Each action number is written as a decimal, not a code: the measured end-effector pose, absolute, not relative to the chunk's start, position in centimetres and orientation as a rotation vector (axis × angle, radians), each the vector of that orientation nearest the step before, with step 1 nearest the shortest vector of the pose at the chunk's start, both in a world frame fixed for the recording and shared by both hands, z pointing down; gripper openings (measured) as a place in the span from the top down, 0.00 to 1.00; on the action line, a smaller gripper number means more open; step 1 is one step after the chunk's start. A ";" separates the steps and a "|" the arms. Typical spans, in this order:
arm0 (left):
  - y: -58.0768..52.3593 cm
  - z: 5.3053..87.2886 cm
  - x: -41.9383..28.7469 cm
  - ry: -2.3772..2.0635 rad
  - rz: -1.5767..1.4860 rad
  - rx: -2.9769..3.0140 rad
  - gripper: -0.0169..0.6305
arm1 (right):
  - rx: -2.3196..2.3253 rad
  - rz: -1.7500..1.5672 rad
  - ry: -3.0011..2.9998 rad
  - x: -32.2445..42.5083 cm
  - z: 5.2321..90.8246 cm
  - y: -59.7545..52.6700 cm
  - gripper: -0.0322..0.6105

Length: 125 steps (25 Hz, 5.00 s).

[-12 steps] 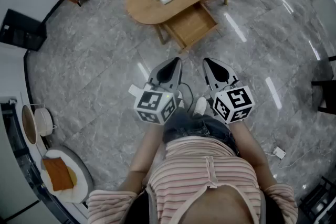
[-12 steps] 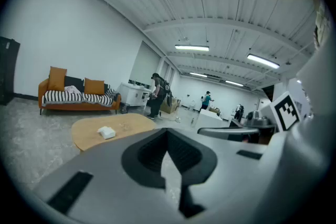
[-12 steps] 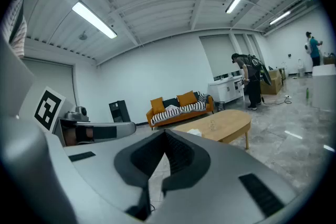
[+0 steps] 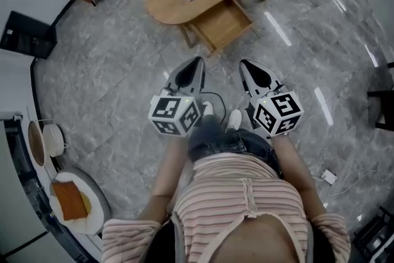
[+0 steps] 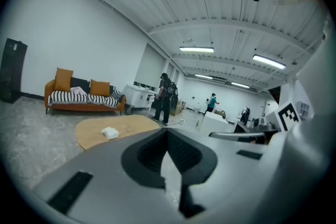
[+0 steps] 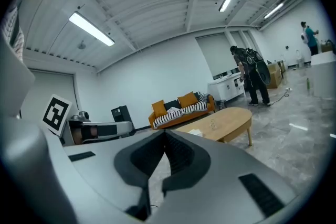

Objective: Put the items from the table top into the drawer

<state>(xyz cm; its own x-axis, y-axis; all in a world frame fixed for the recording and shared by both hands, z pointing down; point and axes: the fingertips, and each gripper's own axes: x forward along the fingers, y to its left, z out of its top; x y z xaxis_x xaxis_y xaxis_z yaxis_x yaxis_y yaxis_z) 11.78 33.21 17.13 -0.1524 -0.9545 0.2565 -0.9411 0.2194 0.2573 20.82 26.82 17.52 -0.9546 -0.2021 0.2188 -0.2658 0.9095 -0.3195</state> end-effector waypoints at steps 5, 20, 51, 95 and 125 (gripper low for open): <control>33.2 16.5 11.9 -2.195 -0.064 1.720 0.95 | 0.340 0.506 -2.891 22.1 17.6 26.0 0.94; 30.4 16.5 6.3 -2.236 -0.049 1.667 0.95 | 0.369 0.542 -2.889 17.3 17.7 20.9 0.94; 9.2 35.2 -27.3 -1.814 0.190 1.469 0.88 | 0.566 0.656 -2.571 -12.6 26.6 4.3 0.94; -1.4 59.6 -35.4 -1.873 -0.040 0.929 0.76 | 0.474 0.693 -2.390 -20.6 49.6 -1.7 0.94; -4.9 52.7 -27.8 -1.725 -0.114 1.226 0.91 | 0.771 0.768 -2.361 -15.5 48.6 -5.8 0.94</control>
<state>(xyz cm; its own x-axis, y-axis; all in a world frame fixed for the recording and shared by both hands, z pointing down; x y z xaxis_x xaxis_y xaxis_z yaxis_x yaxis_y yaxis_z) -27.80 -4.88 52.69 -0.0122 -0.7625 0.6469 -0.6705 0.4862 0.5604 -15.54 -5.76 48.62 -0.6933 -0.3477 0.6312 -0.6525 0.6746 -0.3452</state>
